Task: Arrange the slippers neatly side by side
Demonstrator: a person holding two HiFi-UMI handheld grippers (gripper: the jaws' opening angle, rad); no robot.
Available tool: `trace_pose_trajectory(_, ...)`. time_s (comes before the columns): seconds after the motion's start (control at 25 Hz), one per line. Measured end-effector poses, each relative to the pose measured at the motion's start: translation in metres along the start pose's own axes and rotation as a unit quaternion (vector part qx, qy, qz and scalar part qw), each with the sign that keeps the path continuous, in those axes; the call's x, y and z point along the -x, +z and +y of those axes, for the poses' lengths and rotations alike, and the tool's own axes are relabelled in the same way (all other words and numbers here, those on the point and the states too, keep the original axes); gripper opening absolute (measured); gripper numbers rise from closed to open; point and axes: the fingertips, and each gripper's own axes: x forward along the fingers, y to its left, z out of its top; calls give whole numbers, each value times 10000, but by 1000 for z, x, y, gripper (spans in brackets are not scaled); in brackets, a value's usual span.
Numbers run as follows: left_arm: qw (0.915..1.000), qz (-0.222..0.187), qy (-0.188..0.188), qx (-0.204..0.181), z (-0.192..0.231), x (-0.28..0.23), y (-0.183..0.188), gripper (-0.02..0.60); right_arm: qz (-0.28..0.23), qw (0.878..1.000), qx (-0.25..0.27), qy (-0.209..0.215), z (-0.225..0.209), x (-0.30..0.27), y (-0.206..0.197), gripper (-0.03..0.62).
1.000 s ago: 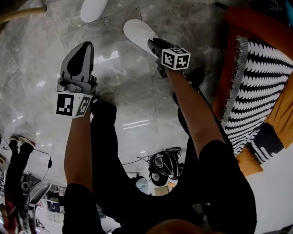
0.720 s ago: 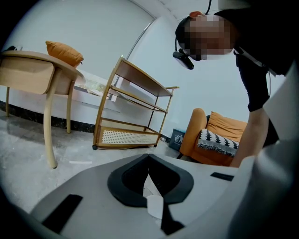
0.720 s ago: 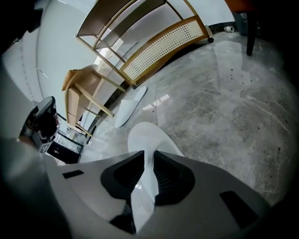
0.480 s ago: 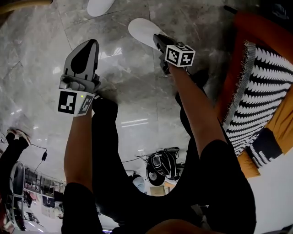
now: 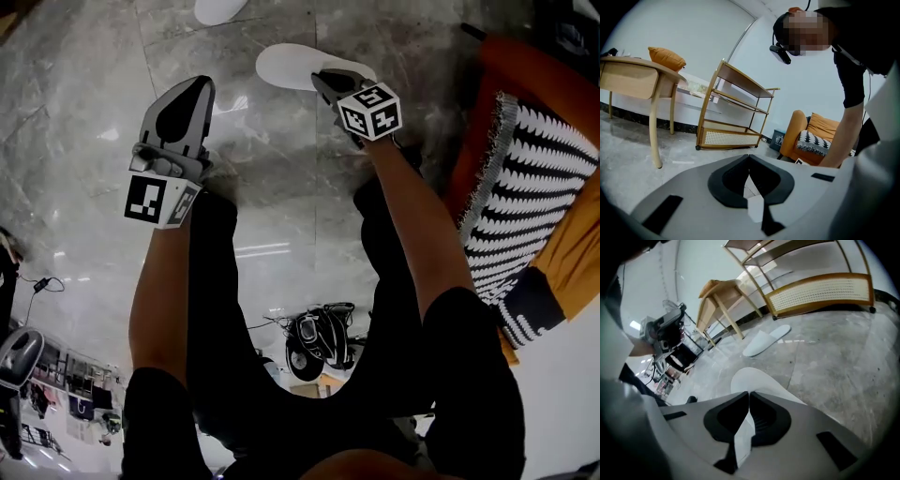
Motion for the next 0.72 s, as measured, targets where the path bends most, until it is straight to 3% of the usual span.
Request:
trace_pose_trajectory(0.16,10000,-56,59,-4,4,9,6,14,483,9945,874,302,16,-10,6,37)
trace_pose_trajectory(0.4,9997,-70,228,-3,17,25,3,14,1254,9690,1940,873,41,-33,-7,37)
trace_pose_trajectory(0.52,9995,-51,294,30,23,27,-4,14,1418,9596,2197,1044,43,-42,-12,37)
trace_pose_trajectory(0.72,9994,13,341,81,27,25,-15,14,1551,9574,2177,1090,36,-53,-24,37)
